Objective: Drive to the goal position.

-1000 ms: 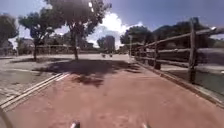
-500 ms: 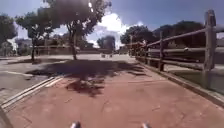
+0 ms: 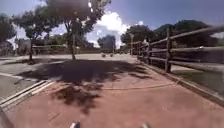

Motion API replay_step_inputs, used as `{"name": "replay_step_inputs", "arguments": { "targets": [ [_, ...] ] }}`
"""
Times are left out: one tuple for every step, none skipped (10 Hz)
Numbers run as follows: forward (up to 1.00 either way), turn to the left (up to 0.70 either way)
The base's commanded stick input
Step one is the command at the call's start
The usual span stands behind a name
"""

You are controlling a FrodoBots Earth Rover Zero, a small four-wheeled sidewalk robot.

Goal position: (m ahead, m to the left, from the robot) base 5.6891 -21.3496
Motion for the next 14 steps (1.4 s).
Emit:
{"name": "replay_step_inputs", "arguments": {
  "targets": [
    [0.85, 0.00],
    [0.85, 0.00],
    [0.85, 0.00],
    [0.85, 0.00],
    [0.85, 0.00],
    [0.85, 0.00],
    [0.85, 0.00],
    [0.85, 0.00],
    [0.85, 0.00],
    [0.85, 0.00],
    [0.85, 0.00],
    [0.85, 0.00],
    [0.85, 0.00],
    [0.85, 0.00]
  ]
}}
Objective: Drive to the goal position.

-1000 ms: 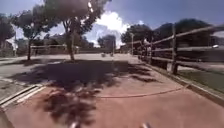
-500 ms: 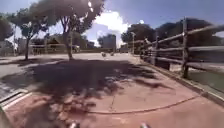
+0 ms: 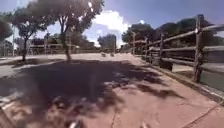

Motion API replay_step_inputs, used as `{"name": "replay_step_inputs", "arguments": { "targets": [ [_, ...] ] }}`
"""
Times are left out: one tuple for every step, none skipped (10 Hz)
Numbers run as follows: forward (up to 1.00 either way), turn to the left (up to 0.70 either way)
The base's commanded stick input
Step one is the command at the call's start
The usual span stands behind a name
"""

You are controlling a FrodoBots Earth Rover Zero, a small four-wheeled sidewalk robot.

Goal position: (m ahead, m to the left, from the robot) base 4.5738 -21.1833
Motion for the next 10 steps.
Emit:
{"name": "replay_step_inputs", "arguments": {
  "targets": [
    [0.85, 0.00],
    [0.85, 0.00],
    [0.85, 0.00],
    [0.85, 0.00],
    [0.85, 0.00],
    [0.85, 0.00],
    [0.85, 0.00],
    [0.85, 0.00],
    [0.85, 0.00],
    [0.85, 0.00]
  ]
}}
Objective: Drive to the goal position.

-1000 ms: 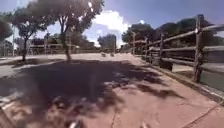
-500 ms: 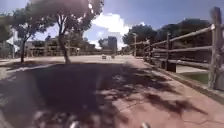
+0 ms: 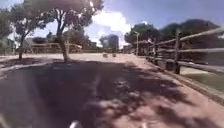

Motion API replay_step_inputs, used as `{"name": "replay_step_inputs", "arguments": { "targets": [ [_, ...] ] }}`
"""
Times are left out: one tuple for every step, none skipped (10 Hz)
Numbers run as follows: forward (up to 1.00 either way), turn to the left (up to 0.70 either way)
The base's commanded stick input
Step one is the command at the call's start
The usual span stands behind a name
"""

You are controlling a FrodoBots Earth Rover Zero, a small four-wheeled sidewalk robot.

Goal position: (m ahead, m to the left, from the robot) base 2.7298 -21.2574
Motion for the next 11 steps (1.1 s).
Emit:
{"name": "replay_step_inputs", "arguments": {
  "targets": [
    [0.85, 0.00],
    [0.85, 0.00],
    [0.85, 0.00],
    [0.85, 0.00],
    [0.85, 0.00],
    [0.85, 0.00],
    [0.85, 0.00],
    [0.85, 0.00],
    [0.85, 0.00],
    [0.85, 0.00],
    [0.85, 0.00]
  ]
}}
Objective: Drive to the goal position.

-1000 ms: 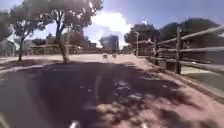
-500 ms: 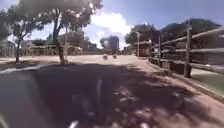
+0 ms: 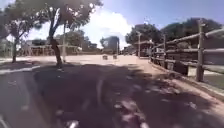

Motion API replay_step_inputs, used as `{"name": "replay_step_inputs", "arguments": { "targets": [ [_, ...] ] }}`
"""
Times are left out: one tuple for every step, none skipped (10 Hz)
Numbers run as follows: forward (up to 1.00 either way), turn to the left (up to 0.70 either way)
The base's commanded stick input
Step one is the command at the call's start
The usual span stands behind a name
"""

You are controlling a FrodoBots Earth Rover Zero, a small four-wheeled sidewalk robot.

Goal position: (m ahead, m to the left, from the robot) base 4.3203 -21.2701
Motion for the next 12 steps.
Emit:
{"name": "replay_step_inputs", "arguments": {
  "targets": [
    [0.85, 0.00],
    [0.85, 0.00],
    [0.85, 0.00],
    [0.85, 0.00],
    [0.85, 0.00],
    [0.85, 0.00],
    [0.85, 0.00],
    [0.85, 0.00],
    [0.85, 0.00],
    [0.85, 0.00],
    [0.85, 0.00],
    [0.85, 0.00]
  ]
}}
